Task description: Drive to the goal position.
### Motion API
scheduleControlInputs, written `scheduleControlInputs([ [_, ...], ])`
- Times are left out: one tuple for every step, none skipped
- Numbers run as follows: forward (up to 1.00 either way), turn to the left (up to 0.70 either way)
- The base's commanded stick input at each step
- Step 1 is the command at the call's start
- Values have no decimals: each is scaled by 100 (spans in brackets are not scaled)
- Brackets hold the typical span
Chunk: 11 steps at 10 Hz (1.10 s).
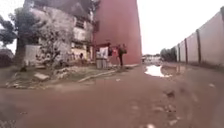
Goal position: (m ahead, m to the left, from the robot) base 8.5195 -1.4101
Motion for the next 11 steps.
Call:
scheduleControlInputs([
  [70,-6],
  [70,-35],
  [70,-33],
  [70,-21],
  [70,-9],
  [70,-9],
  [70,-35],
  [70,-35],
  [70,-28],
  [70,-16],
  [70,-3],
])
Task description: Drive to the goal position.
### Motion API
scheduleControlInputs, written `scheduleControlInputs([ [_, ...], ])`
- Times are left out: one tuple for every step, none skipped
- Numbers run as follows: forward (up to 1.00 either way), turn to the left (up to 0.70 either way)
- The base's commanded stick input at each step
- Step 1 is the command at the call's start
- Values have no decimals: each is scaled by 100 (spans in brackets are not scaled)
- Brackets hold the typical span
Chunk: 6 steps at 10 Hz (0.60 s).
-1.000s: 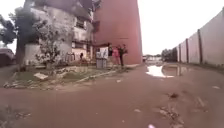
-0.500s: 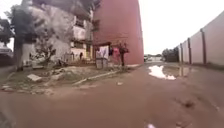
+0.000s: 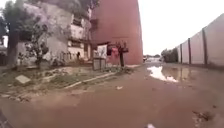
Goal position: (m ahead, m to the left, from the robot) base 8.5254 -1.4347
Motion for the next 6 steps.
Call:
scheduleControlInputs([
  [70,0],
  [65,0],
  [50,-1],
  [50,-35],
  [50,-31],
  [50,0],
])
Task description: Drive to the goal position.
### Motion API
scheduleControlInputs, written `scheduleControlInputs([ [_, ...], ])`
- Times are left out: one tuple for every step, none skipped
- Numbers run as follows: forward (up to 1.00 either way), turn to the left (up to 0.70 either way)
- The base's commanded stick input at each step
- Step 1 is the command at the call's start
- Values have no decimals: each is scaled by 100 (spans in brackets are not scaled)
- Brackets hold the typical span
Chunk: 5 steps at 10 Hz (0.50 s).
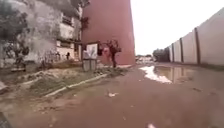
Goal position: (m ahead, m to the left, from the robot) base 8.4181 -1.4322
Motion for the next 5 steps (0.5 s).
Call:
scheduleControlInputs([
  [50,0],
  [50,0],
  [50,0],
  [50,0],
  [50,0],
])
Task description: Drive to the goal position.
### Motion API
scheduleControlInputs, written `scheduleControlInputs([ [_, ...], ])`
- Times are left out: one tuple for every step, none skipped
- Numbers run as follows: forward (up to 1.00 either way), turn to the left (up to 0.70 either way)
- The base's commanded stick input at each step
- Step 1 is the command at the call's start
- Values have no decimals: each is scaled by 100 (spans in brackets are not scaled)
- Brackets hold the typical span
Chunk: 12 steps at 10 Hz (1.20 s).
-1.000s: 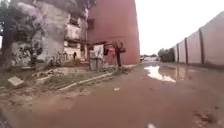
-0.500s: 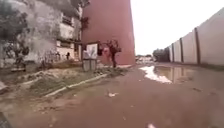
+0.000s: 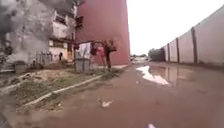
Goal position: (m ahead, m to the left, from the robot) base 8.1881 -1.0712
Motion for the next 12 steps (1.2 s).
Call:
scheduleControlInputs([
  [50,0],
  [50,0],
  [50,0],
  [50,0],
  [50,0],
  [50,0],
  [50,0],
  [50,0],
  [50,-2],
  [50,-6],
  [50,-38],
  [50,-25],
])
